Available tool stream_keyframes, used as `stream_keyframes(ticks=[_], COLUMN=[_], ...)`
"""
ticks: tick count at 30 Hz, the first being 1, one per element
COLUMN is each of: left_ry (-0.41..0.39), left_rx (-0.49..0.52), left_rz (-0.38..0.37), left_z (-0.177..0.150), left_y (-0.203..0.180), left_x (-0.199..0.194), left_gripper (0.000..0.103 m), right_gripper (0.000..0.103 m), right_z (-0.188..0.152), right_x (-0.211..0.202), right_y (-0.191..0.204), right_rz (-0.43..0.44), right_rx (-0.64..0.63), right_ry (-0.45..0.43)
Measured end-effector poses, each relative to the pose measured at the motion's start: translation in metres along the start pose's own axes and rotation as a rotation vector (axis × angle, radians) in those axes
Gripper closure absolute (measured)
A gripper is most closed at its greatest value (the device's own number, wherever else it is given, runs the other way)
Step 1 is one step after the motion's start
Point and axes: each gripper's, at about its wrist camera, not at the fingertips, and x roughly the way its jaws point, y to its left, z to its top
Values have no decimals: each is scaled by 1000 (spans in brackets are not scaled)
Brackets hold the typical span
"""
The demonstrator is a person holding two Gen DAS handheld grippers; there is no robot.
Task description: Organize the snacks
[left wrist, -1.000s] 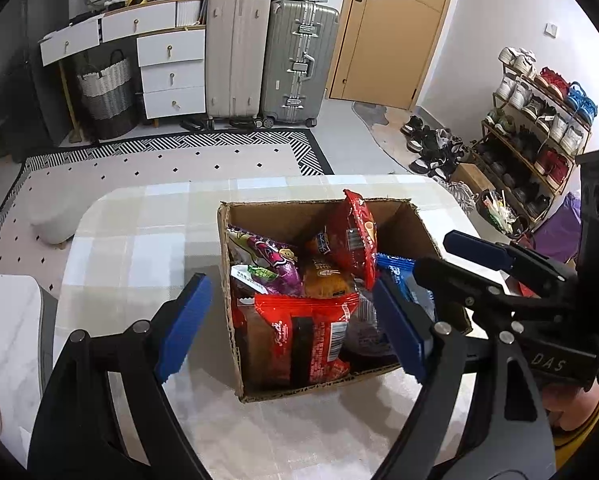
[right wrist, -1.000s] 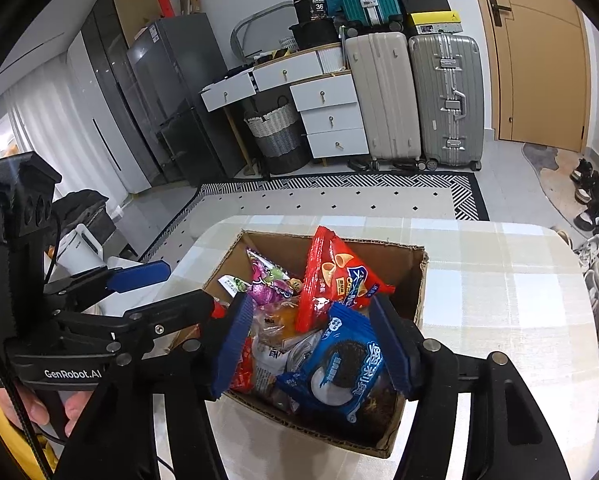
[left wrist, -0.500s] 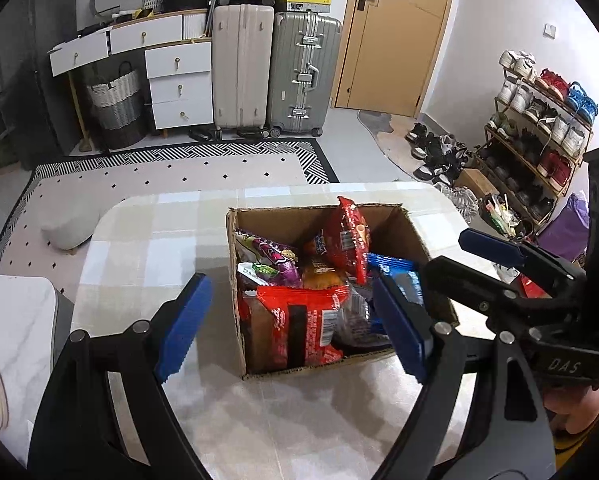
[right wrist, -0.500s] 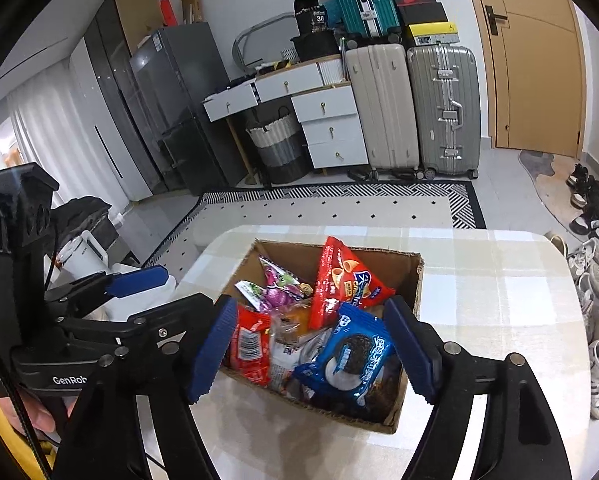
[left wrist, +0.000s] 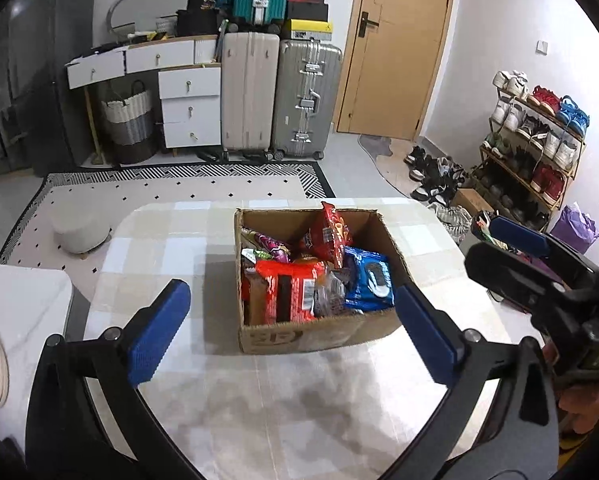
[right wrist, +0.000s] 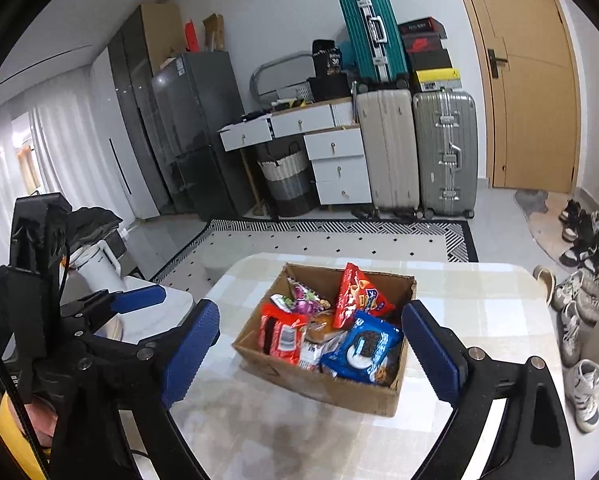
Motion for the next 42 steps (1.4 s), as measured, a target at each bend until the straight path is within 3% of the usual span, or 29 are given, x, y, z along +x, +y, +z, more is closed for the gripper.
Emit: stream_keyframes(ticks=[4, 12, 26, 35, 42], left_ry=[-29, -99, -273, -338, -417], left_rx=[8, 4, -13, -16, -61], left_rz=[3, 1, 94, 152, 193], left_z=[-14, -45, -134, -176, -190], left_y=[-6, -13, -19, -14, 4], left_x=[-32, -97, -214, -239, -223], left_gripper=[1, 1, 1, 1, 1], right_gripper=[3, 2, 1, 1, 1], right_z=[-7, -30, -112, -146, -169], right_x=[-31, -82, -178, -183, -155], right_y=[13, 34, 71, 72, 63], right_rz=[-41, -27, -47, -100, -123], right_rx=[-34, -44, -149, -223, -233], right_ry=[-54, -108, -317, -377, -376])
